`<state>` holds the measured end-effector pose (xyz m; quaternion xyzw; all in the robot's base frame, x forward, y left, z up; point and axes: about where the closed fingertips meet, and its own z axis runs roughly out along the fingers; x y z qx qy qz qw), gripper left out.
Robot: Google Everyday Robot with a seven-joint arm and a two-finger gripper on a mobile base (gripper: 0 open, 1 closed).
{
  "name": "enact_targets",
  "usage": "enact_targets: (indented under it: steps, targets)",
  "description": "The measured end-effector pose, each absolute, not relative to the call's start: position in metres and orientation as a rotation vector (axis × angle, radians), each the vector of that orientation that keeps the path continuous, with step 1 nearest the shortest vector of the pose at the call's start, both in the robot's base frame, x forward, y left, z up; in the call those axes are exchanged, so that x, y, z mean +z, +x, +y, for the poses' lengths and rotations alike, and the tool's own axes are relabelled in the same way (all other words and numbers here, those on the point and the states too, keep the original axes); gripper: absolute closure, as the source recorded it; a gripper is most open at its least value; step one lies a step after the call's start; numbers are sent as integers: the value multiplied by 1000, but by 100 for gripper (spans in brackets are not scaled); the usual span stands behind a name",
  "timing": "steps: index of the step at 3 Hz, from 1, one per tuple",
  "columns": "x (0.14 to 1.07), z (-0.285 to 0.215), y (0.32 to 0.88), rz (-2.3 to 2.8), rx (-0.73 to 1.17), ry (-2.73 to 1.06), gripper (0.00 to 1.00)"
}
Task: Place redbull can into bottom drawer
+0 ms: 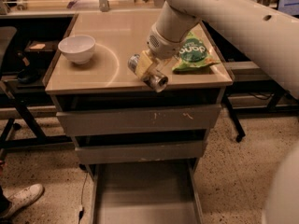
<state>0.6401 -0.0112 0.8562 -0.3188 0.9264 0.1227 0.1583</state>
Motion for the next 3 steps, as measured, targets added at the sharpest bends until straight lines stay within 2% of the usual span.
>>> enact_targets:
  steps: [1, 2, 3]
  targets:
    - [836, -20, 588, 2729, 432, -755, 100]
    - [802, -26, 566, 2808, 414, -769, 100]
    - [810, -24, 572, 2788, 417, -769, 100]
